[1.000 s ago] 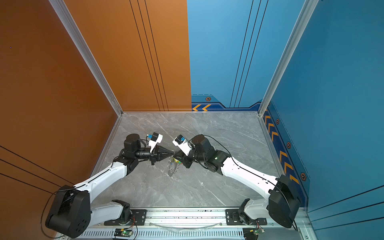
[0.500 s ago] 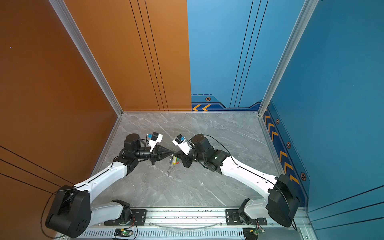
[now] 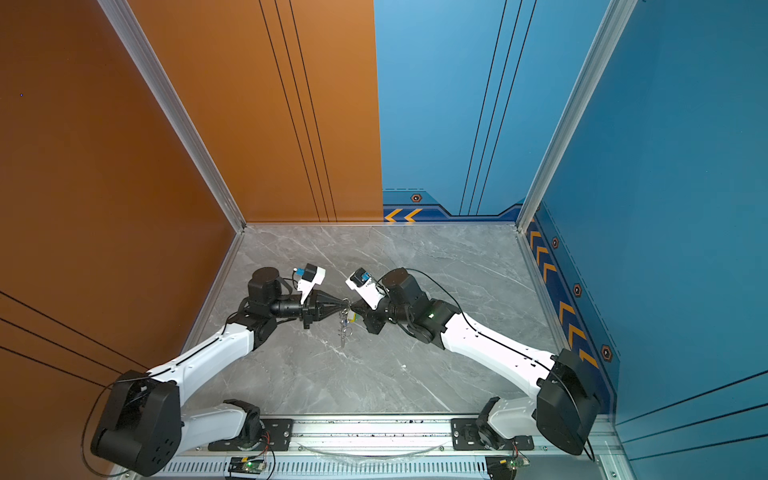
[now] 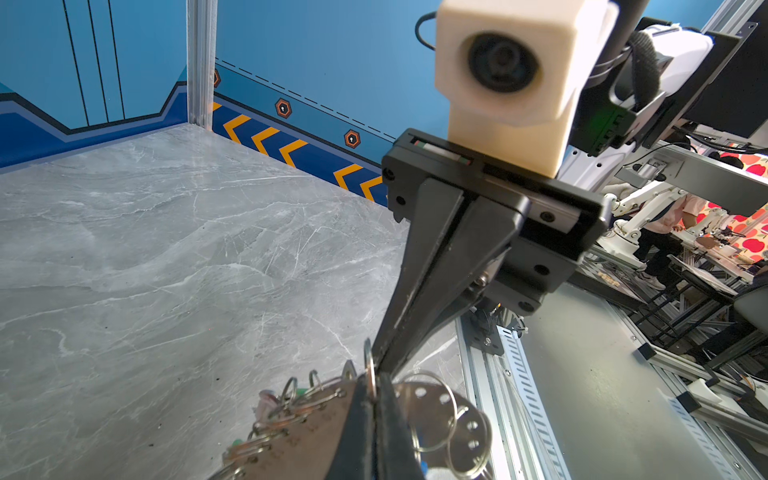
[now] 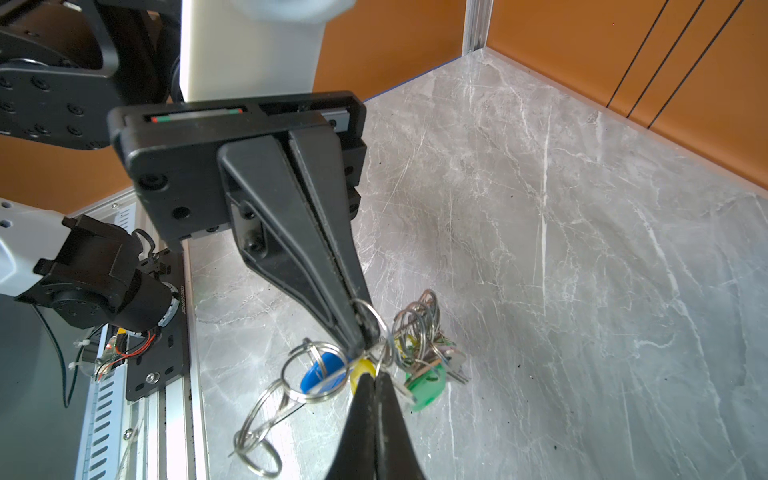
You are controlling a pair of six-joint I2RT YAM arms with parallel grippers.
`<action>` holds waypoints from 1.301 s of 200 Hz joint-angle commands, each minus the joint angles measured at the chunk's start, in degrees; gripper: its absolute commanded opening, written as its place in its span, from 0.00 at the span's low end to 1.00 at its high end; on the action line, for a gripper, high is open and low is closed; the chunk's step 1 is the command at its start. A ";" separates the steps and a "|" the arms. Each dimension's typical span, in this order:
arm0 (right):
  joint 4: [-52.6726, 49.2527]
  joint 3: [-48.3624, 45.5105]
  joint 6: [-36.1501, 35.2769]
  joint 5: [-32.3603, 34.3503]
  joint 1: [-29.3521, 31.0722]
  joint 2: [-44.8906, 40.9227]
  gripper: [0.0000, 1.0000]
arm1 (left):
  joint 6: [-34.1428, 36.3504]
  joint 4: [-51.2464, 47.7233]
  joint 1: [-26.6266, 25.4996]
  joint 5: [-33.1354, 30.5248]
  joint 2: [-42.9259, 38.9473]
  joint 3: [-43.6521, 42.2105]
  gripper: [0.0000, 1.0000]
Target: Remove the keys from the keyring
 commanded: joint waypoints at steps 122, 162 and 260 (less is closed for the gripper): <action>-1.22 -0.01 -4.49 12.12 0.70 -4.56 0.00 | -0.54 1.60 -0.87 2.70 -1.70 1.85 0.00; -1.38 1.07 -4.52 11.75 0.73 -4.91 0.00 | -0.42 1.66 -1.20 2.59 -1.19 1.69 0.00; -2.52 2.30 -3.35 8.59 1.41 -5.85 0.00 | -1.26 1.73 -1.39 4.23 -0.19 2.86 0.00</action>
